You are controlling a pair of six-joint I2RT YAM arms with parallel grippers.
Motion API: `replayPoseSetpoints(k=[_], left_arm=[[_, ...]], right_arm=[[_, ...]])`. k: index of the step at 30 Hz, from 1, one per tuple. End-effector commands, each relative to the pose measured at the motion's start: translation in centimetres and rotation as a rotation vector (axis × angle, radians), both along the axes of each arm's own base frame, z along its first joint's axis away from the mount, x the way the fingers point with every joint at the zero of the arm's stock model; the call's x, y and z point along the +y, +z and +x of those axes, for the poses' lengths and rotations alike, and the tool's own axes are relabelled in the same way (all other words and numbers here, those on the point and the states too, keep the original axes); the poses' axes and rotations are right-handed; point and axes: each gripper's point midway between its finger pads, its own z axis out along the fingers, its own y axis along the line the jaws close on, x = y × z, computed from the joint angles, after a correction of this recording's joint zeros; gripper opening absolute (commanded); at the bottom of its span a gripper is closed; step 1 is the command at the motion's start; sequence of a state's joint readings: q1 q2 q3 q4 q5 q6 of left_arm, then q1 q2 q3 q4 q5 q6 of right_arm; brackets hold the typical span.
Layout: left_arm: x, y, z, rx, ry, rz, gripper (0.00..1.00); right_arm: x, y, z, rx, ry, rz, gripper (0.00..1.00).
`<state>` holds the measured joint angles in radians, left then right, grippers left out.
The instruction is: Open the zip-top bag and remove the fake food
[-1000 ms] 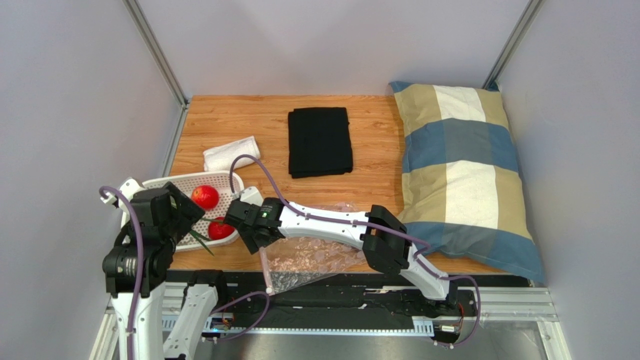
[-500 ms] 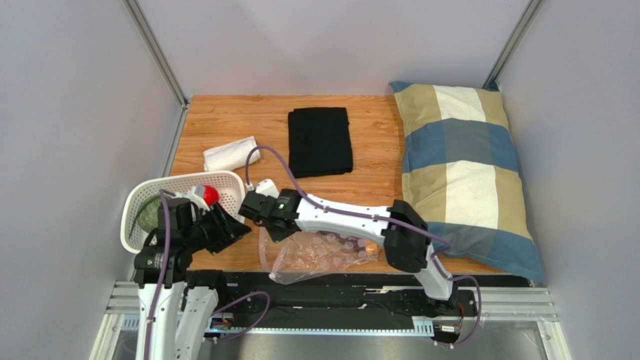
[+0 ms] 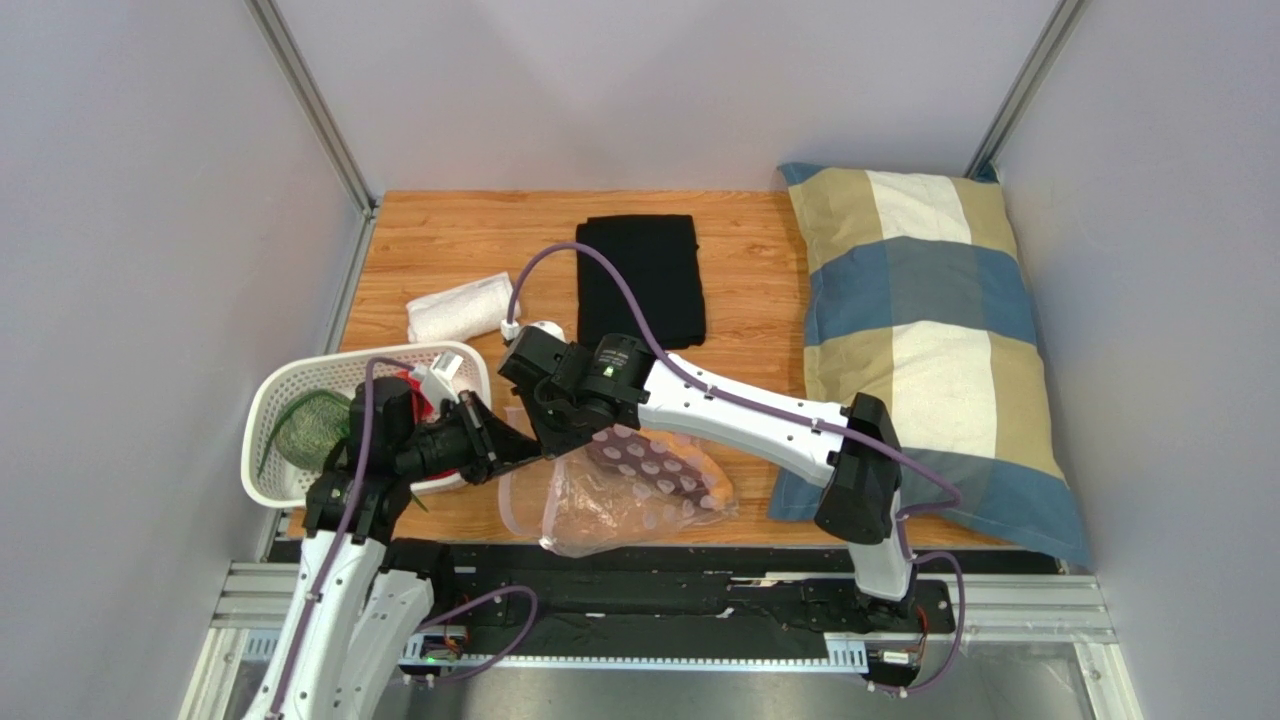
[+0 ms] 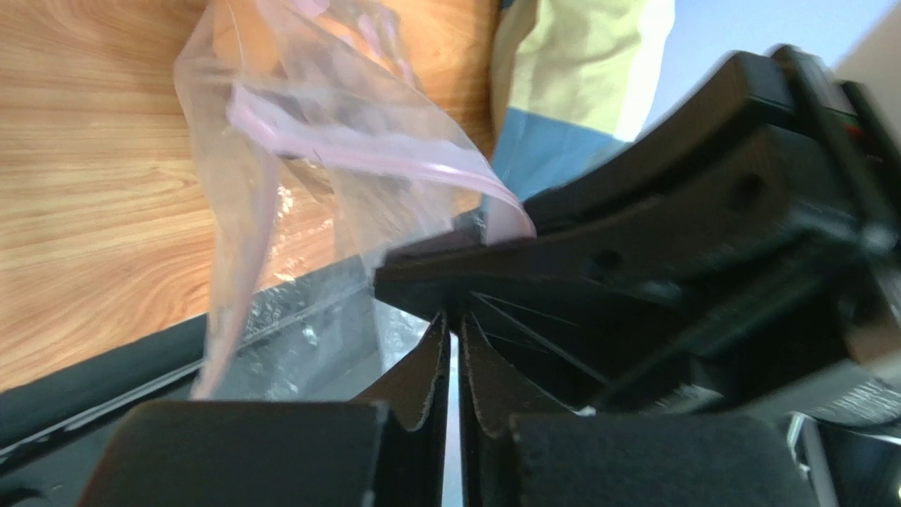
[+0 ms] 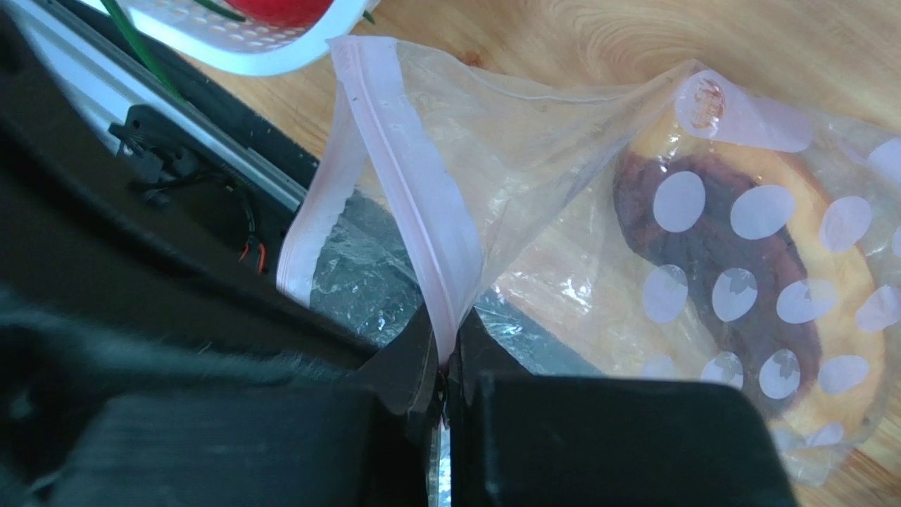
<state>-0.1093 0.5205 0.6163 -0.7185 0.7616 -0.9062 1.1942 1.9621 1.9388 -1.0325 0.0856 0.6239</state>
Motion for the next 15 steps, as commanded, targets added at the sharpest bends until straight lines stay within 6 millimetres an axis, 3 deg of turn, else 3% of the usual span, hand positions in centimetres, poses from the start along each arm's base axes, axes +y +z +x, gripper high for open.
replayPoseSetpoints(k=[1, 3, 8, 13, 15], left_arm=[[-0.2, -0.3, 1.9, -0.009, 0.022, 0.055, 0.01], [0.5, -1.1, 2.3, 0.000, 0.062, 0.099, 0.00], [0.2, 0.2, 2.5, -0.076, 0.031, 0.081, 0.00], [-0.6, -1.3, 3.1, -0.033, -0.005, 0.063, 0.00], [-1.2, -0.9, 3.8, -0.047, -0.024, 0.038, 0.00]], right_arm=[[1.2, 3.2, 0.4, 0.056, 0.009, 0.128, 0.00], [0.4, 3.7, 1.0, 0.103, -0.017, 0.153, 0.00], [-1.2, 5.0, 3.0, 0.136, -0.057, 0.198, 0.00], [0.1, 6.8, 2.3, 0.199, 0.003, 0.294, 0.00], [0.9, 7.1, 1.9, 0.226, 0.032, 0.321, 0.00]])
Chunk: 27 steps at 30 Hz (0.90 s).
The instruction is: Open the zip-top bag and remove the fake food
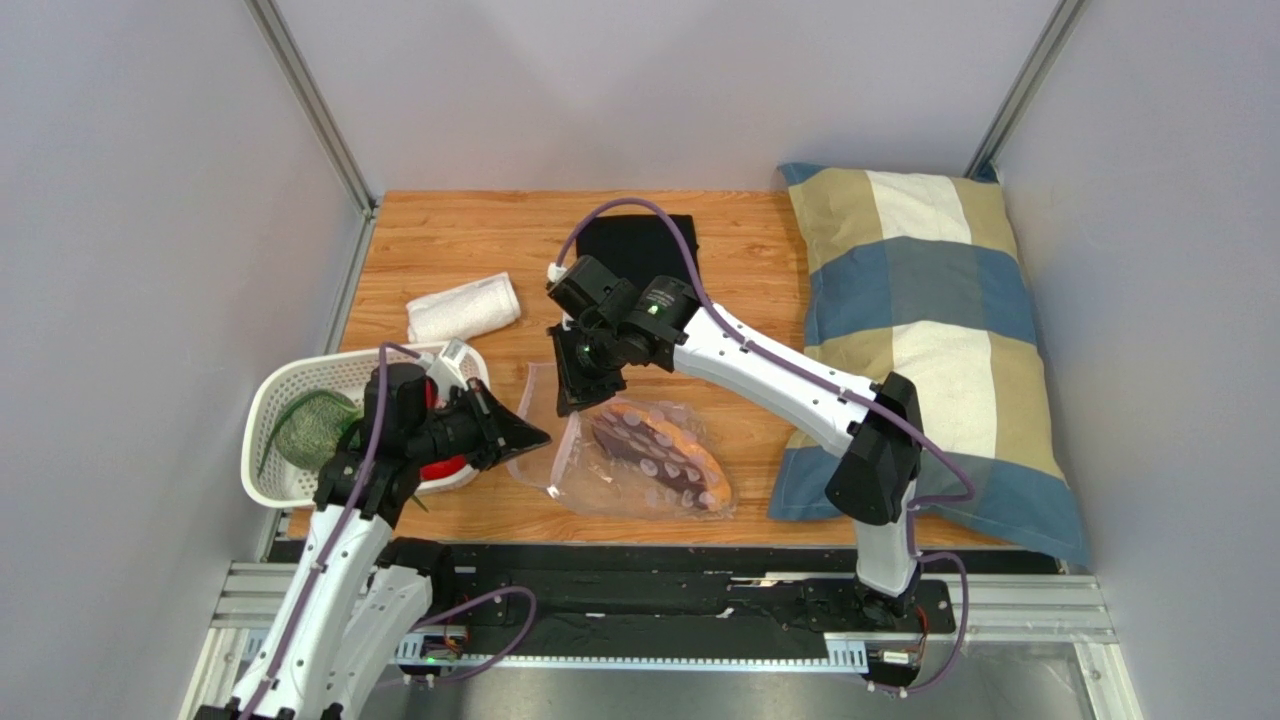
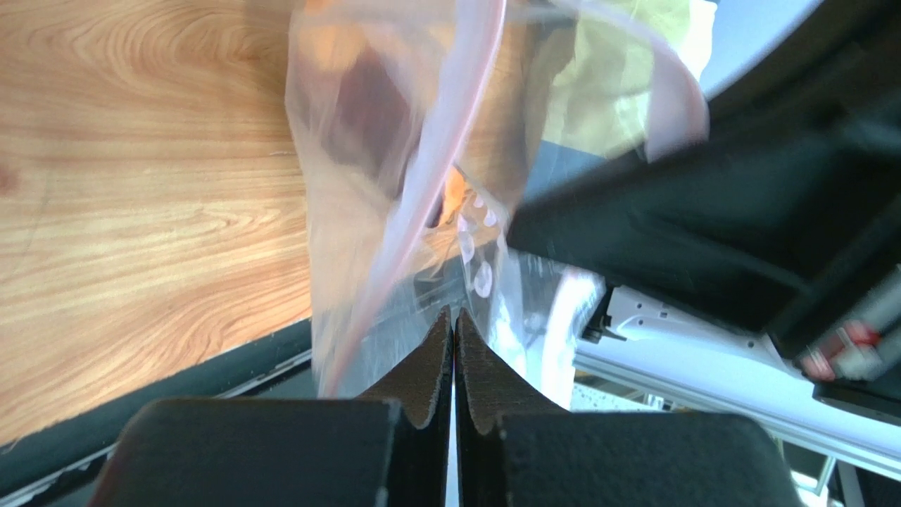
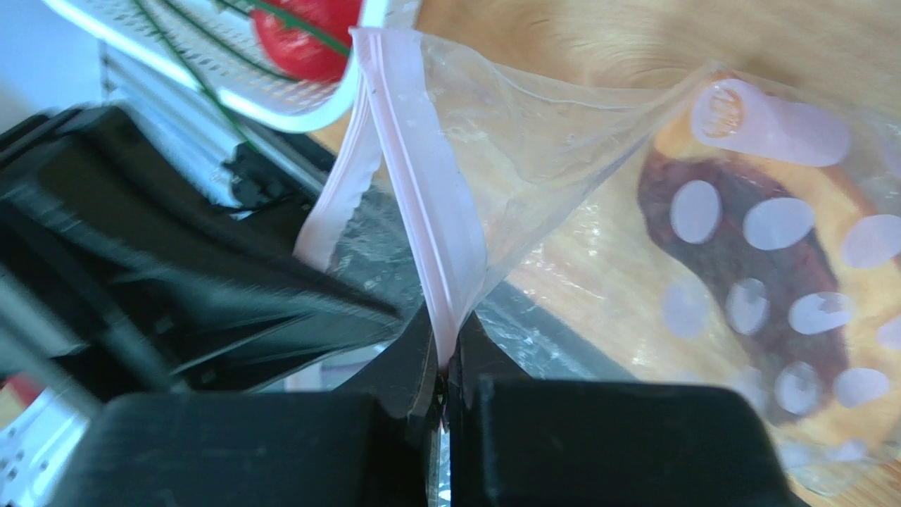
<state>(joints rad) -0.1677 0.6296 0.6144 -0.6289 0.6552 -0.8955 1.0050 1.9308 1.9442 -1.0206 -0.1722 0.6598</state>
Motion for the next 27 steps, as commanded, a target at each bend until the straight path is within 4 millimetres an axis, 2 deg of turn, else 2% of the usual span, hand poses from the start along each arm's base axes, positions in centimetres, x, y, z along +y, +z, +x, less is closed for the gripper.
replayPoseSetpoints(k=[1, 4, 9, 12, 14, 15, 17, 18, 19, 23, 27], left_arm=[[-1.5, 0.8, 1.6, -0.052, -0.063, -0.030, 0.00], [-1.7, 1.2, 3.2, -0.064, -0.054, 0.004, 0.00], [-2.1, -1.0, 4.6, 0.028, -0.039, 0.093, 0.00], [-2.1, -0.9, 5.5, -0.011, -0.011, 0.155, 0.00], [-1.8, 0.3, 5.8, -0.037, 0.037, 0.173, 0.00], [-1.4, 1.6, 6.2, -0.070, 0.084, 0.173, 0.00], [-0.8, 2.2, 5.5, -0.005, 0.143, 0.161, 0.00], [-0.7, 3.9, 5.5, -0.024, 0.159, 0.147, 0.00], [-0.7, 4.4, 5.3, -0.012, 0.167, 0.137, 0.00], [-1.8, 4.8, 4.7, 0.133, 0.182, 0.048, 0.00], [-2.2, 3.2, 5.2, 0.222, 0.215, 0.044, 0.00]], right_arm=[[2.8, 4.8, -2.1, 0.029, 0.102, 0.192, 0.00], [3.8, 5.2, -2.2, 0.047, 0.115, 0.218, 0.00], [4.3, 7.1, -1.3, 0.022, 0.074, 0.258, 0.00], [3.8, 6.9, -0.7, 0.043, 0.015, 0.251, 0.00], [3.5, 6.4, -0.4, 0.054, -0.009, 0.242, 0.00], [3.3, 6.0, -0.1, 0.041, -0.015, 0.227, 0.00], [2.8, 5.5, -0.1, 0.038, -0.008, 0.213, 0.00], [2.7, 5.3, -0.2, 0.027, 0.012, 0.211, 0.00], [2.6, 5.2, -0.4, 0.020, 0.025, 0.208, 0.00], [2.5, 5.6, -0.7, 0.000, 0.051, 0.241, 0.00], [2.9, 6.7, -0.7, 0.001, 0.038, 0.283, 0.00]])
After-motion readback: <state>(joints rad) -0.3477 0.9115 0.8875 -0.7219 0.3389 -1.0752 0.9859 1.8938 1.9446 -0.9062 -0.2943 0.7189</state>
